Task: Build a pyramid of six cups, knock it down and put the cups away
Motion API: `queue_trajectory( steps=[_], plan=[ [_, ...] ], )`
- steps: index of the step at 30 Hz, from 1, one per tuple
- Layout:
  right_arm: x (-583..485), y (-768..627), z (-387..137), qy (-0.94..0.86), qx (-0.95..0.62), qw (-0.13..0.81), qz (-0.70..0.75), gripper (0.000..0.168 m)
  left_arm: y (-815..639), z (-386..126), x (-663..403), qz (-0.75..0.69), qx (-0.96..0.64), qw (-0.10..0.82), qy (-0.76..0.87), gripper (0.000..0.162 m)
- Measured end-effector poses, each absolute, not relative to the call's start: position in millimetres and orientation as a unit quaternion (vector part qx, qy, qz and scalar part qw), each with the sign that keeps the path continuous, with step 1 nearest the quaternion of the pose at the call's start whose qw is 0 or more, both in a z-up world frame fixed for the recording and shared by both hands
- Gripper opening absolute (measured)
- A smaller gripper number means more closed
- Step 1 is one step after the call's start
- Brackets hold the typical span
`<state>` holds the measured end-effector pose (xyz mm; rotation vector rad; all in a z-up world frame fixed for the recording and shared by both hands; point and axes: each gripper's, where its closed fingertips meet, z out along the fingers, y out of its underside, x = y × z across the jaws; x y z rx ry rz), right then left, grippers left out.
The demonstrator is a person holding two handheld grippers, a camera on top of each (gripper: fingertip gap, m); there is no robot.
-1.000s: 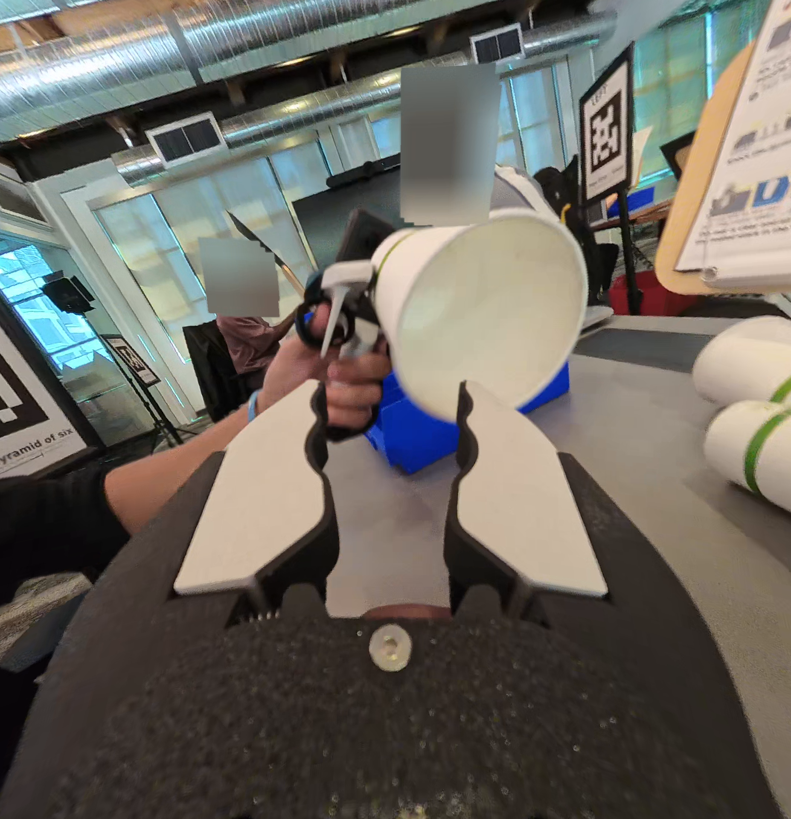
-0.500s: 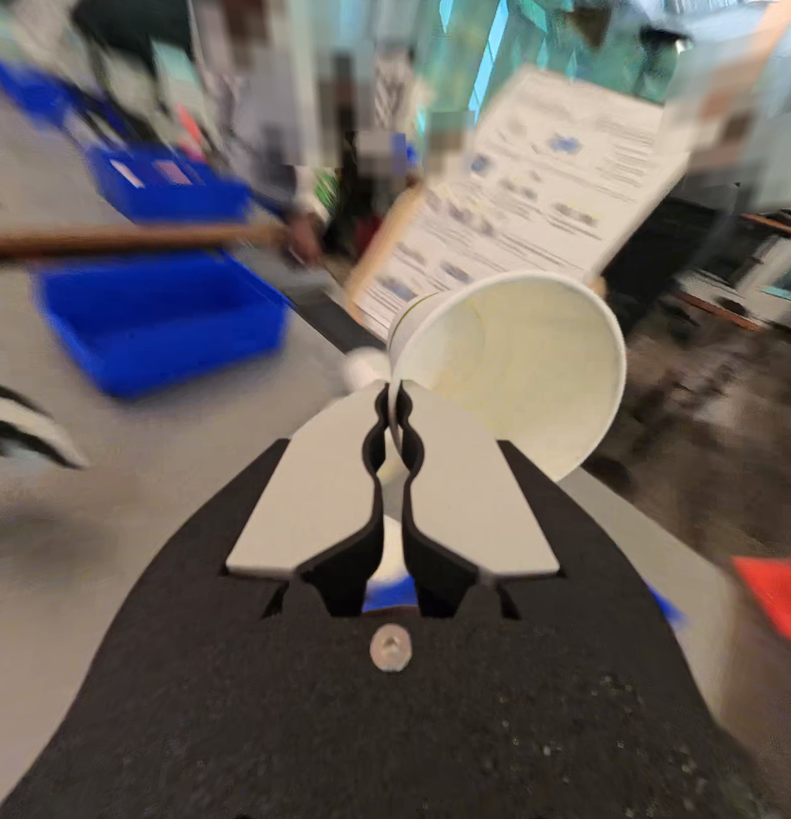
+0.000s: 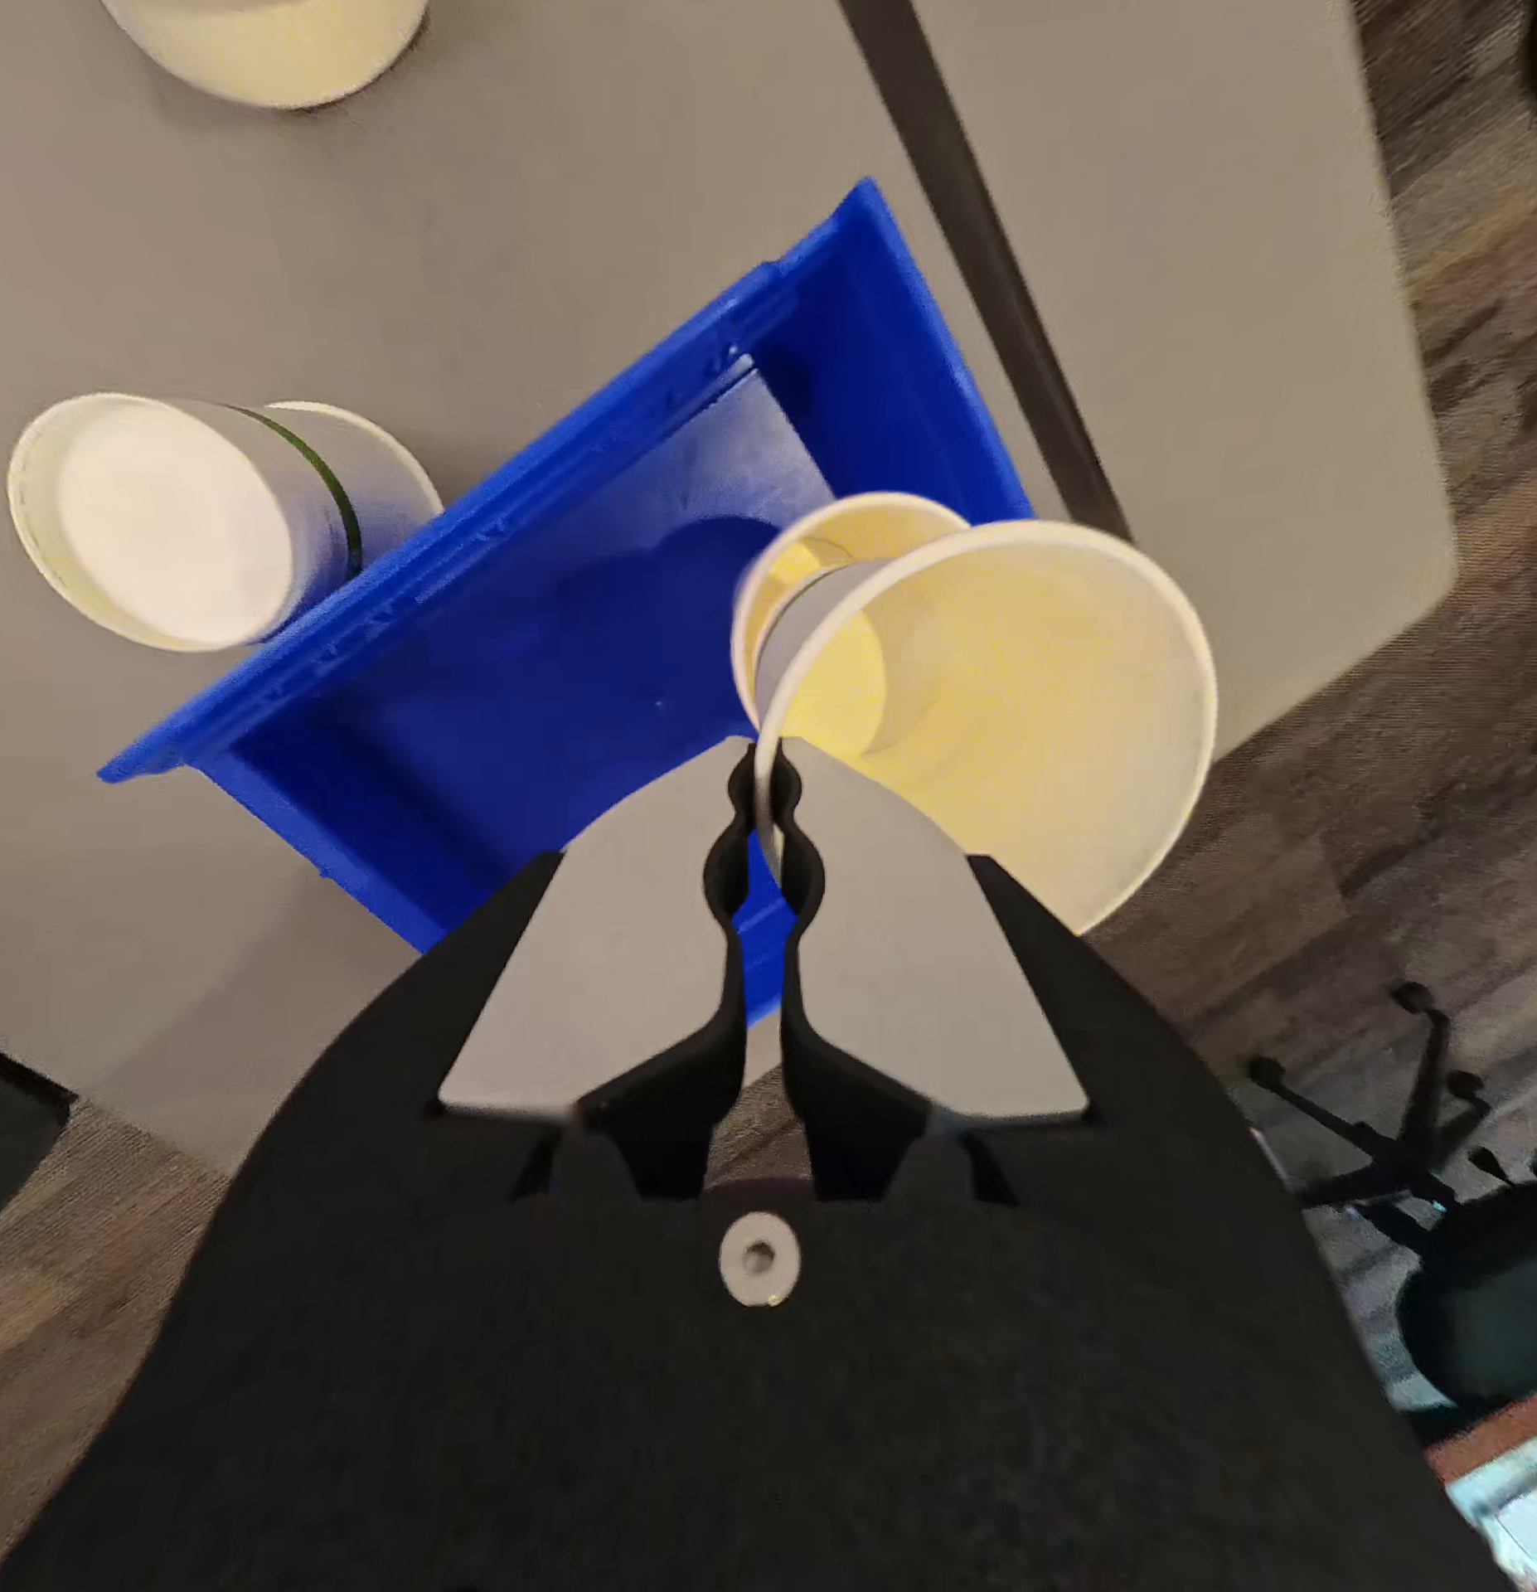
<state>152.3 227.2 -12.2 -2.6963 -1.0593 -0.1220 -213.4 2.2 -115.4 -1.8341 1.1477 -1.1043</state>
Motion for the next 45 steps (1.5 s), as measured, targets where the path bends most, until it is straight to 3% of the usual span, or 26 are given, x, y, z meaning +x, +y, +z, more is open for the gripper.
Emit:
queue_trajectory(
  steps=[4, 10, 12, 17, 20, 23, 27, 34, 39, 41, 44, 45],
  plan=[
    [147.9, 231.1, -46.7, -0.369, -0.926, 0.079, -0.016, 0.003, 3.6, -117.1, -214.9, -0.426, -0.709, 0.345, 0.444, 0.077],
    [149.5, 225.0, -57.7, -0.368, -0.926, 0.082, -0.016, 0.028, 3.8, -126.5, -218.1, -0.410, -0.716, 0.336, 0.453, 0.078],
    [132.1, 224.9, -36.8, -0.359, -0.919, 0.164, -0.012, 0.032, 6.7, -130.1, -220.4, -0.398, -0.720, 0.340, 0.456, 0.078],
    [17.3, 174.3, 19.2, -0.310, -0.820, 0.472, 0.094, 0.039, 21.0, -119.0, -222.4, -0.421, -0.727, 0.342, 0.422, 0.079],
    [-69.6, 109.3, 3.6, -0.300, -0.741, 0.556, 0.230, 0.037, 64.6, -103.9, -220.9, -0.427, -0.747, 0.354, 0.367, 0.077],
    [-131.2, 62.1, -44.7, -0.314, -0.708, 0.562, 0.291, 0.036, 127.5, -84.6, -213.7, -0.424, -0.757, 0.376, 0.325, 0.076],
    [-172.5, 30.5, -97.6, -0.384, -0.704, 0.537, 0.263, 0.033, 240.9, -81.4, -204.1, -0.357, -0.784, 0.426, 0.277, 0.076],
    [-185.5, 16.3, -113.6, -0.391, -0.699, 0.507, 0.319, 0.029, 380.6, -95.7, -192.6, -0.381, -0.792, 0.433, 0.203, 0.077],
    [-176.2, 17.7, -113.2, -0.396, -0.696, 0.503, 0.325, 0.027, 414.8, -127.6, -184.3, -0.348, -0.810, 0.409, 0.238, 0.078],
    [-173.5, 19.0, -111.1, -0.391, -0.694, 0.503, 0.333, 0.027, 407.1, -130.8, -174.2, -0.384, -0.801, 0.382, 0.255, 0.065],
    [-171.3, 20.5, -110.3, -0.388, -0.695, 0.500, 0.341, 0.026, 388.1, -129.6, -168.0, -0.410, -0.786, 0.368, 0.280, 0.019],
    [-171.1, 20.5, -110.7, -0.388, -0.696, 0.498, 0.342, 0.026, 382.0, -128.2, -167.3, -0.415, -0.785, 0.365, 0.281, 0.016]
  ],
)
